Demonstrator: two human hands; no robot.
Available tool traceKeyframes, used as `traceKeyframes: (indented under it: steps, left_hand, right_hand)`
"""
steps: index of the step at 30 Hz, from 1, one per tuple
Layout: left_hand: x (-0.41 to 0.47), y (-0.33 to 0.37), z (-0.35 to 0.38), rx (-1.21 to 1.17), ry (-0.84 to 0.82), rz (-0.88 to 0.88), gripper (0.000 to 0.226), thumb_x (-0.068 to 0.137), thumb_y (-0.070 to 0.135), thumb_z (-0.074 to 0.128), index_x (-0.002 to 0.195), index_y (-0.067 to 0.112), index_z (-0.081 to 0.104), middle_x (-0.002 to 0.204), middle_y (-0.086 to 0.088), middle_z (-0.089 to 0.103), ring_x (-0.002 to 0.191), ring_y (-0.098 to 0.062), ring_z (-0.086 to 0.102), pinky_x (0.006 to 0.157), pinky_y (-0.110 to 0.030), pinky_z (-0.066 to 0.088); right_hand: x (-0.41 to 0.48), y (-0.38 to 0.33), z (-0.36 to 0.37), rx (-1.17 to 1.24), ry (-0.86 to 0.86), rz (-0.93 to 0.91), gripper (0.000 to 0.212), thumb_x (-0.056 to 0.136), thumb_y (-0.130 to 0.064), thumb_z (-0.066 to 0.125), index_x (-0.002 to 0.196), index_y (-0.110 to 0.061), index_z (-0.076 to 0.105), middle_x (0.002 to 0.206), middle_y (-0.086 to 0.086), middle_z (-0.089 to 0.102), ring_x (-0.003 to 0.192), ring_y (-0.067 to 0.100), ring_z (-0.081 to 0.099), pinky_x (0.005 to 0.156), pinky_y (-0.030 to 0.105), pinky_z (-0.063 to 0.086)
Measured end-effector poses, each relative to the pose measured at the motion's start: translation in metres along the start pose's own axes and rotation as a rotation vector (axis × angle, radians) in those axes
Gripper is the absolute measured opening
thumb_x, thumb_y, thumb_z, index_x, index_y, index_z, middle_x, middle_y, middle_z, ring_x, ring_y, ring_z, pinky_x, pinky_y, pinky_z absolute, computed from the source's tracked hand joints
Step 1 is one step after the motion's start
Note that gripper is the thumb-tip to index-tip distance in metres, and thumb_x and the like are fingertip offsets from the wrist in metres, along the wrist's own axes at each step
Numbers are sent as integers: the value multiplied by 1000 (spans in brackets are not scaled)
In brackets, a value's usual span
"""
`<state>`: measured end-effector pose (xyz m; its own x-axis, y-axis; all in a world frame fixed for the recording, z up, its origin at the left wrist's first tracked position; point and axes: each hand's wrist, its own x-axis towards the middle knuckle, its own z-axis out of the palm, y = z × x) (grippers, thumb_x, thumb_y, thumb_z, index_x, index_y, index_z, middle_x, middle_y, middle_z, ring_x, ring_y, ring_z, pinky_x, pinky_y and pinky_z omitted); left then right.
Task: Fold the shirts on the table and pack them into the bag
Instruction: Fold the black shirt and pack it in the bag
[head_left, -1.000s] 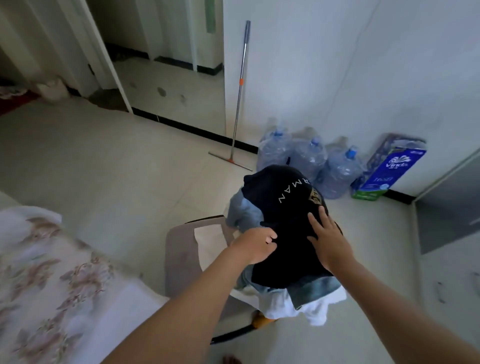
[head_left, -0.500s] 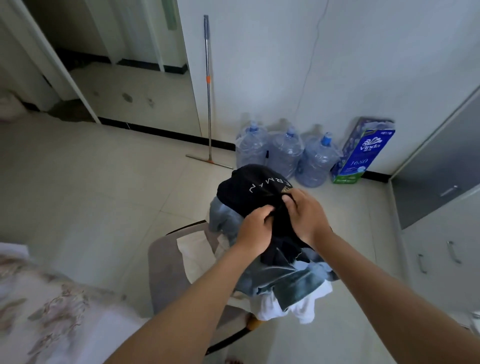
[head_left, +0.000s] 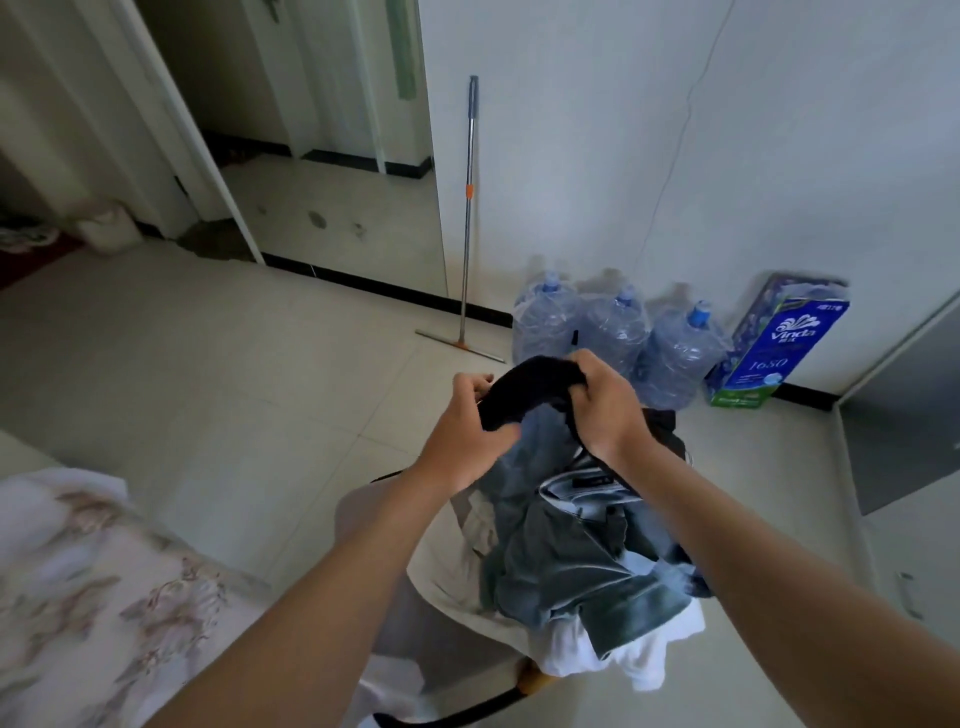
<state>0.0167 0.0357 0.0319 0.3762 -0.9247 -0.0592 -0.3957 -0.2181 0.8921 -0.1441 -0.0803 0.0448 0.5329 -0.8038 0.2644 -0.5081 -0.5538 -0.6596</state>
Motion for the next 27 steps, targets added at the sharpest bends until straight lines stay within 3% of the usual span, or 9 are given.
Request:
traceKeyframes:
  steps: [2,6,8,10,13,17,20,23,27]
  left_hand:
    - [-1,7,11,82,-54,76,74,77,29,77,132,33,29,125,8,52,109,-12,58,87,-32,53]
    - [12,15,9,214,130,70,29,93,18,54,118,33,57,104,4,70,96,-21,65,83,-37,53]
    - [15,14,-5,197,181,33,40,89,7,46,109,37,63,102,9,69,94,-16,64,84,-34,52]
    - [13,14,-20,210,154,65,54,81,-3,40,107,39,62,103,12,68,96,-12,62,86,-35,53]
    - [3,12,-43,310,118,172,58,81,-6,40,114,38,57,109,15,64,100,-9,59,85,-29,51]
    - [-18,-2,-95,392,277,184,59,81,-11,44,120,31,57,115,9,52,103,-9,53,86,-12,36]
    - [-44,-12,-155,515,365,138,50,82,-14,48,121,15,61,119,-7,53,103,-17,52,84,-13,33]
    - [-87,-24,-224,583,440,81,47,76,-13,48,109,15,67,107,-3,62,97,-15,54,78,-12,32]
    - [-172,-51,-326,628,620,56,51,68,-16,47,100,15,72,97,3,65,91,-13,56,74,-12,35]
  right_hand:
    - [5,-15,6,0,-38,-128,23,87,3,47,99,-12,59,91,-3,60,85,18,56,77,33,46]
    - [3,-16,11,-48,-127,-161,23,83,-17,63,104,-23,58,100,-7,58,95,15,53,91,35,46]
    - [0,6,10,-355,-233,-83,44,82,-39,70,122,-26,58,115,-3,57,111,19,51,100,38,40]
    - [-6,24,10,-490,-269,42,44,87,-46,67,127,-29,60,121,-1,59,117,25,53,100,41,38]
    - [-3,10,15,-225,-166,168,27,95,-36,59,119,-23,61,103,2,70,98,28,65,80,37,47]
    - [14,-59,27,-27,-90,11,25,97,-17,53,122,-17,55,92,-3,64,88,26,65,74,34,47]
    - [18,-121,43,-12,-186,-138,44,91,-20,62,132,-25,46,102,-10,57,94,17,60,80,29,42]
    - [9,-179,71,-121,-298,-295,61,84,-14,67,136,-30,39,124,-5,58,106,20,58,86,33,47]
    - [-22,-267,119,13,-363,-401,53,84,-5,60,129,-26,44,123,-4,52,102,15,53,80,29,41]
